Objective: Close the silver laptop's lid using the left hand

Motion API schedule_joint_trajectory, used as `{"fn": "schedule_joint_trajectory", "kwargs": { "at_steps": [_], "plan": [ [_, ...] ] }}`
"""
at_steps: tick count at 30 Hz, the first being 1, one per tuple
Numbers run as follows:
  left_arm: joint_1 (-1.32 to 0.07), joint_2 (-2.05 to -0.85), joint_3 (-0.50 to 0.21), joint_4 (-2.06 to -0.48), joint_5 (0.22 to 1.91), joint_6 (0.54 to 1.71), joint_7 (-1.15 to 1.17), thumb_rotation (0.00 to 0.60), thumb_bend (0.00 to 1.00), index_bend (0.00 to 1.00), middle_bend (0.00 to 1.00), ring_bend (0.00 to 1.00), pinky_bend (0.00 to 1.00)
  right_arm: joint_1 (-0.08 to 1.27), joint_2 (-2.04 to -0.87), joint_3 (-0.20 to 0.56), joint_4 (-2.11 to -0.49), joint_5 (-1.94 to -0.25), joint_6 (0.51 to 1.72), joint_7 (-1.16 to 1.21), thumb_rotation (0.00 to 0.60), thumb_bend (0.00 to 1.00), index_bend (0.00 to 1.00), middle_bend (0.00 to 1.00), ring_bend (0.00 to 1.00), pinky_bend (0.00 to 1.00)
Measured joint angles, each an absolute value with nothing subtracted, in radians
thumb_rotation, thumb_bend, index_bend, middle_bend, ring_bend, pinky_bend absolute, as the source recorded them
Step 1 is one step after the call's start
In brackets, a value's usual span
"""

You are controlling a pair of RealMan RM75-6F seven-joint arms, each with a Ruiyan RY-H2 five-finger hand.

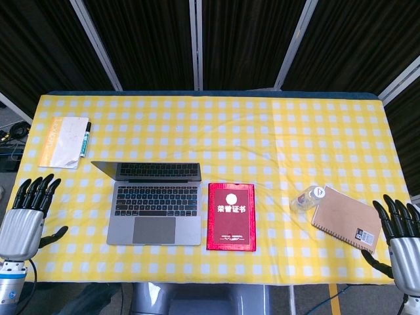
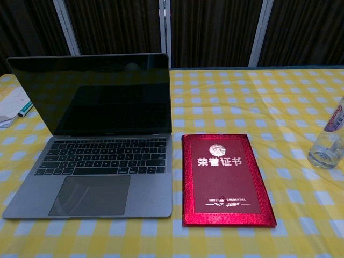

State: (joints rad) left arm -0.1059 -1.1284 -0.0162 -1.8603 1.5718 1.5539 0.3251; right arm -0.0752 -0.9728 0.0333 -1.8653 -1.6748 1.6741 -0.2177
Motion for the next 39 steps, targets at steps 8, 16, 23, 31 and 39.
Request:
{"fn": "schedule_joint_trajectory", "kwargs": {
  "at_steps": [8, 16, 23, 31, 39],
  "plan": [
    [-0.109, -1.121, -0.014, -1.868, 1.565, 1.522, 0.321, 0.6, 0.0, 0.0, 0.0, 0.0, 0.0, -0.075, -0.975, 0.034, -1.867, -1.671, 1.672, -0.218, 0.6, 0.0, 0.0, 0.0, 0.0, 0.0],
    [-0.197, -1.104, -0.051, -1.876, 1.539, 1.391, 0.265, 0.6, 0.8, 0.0, 0.0, 0.0, 0.0, -0.068, -0.975, 0.035, -1.864, -1.653, 1.651, -0.212, 0.6, 0.0, 0.0, 0.0, 0.0, 0.0],
    [-0.403, -1.104, -0.178, -1.864, 1.417, 1.161, 0.249, 0.6, 1.0, 0.0, 0.0, 0.0, 0.0, -0.066, -0.973, 0.038, -1.86, -1.643, 1.649, -0.202, 0.6, 0.0, 0.0, 0.0, 0.0, 0.0],
    [-0.553, -1.123, -0.258, -1.848, 1.226, 0.99, 0.268, 0.6, 1.0, 0.17, 0.04, 0.03, 0.09, -0.065, -0.971, 0.041, -1.857, -1.634, 1.649, -0.195, 0.6, 0.0, 0.0, 0.0, 0.0, 0.0],
    [-0.626, -1.12, -0.262, -1.885, 1.086, 0.933, 0.328, 0.6, 1.0, 0.26, 0.22, 0.19, 0.25, -0.065, -0.967, 0.043, -1.857, -1.629, 1.651, -0.186, 0.6, 0.0, 0.0, 0.0, 0.0, 0.0]
  ]
}}
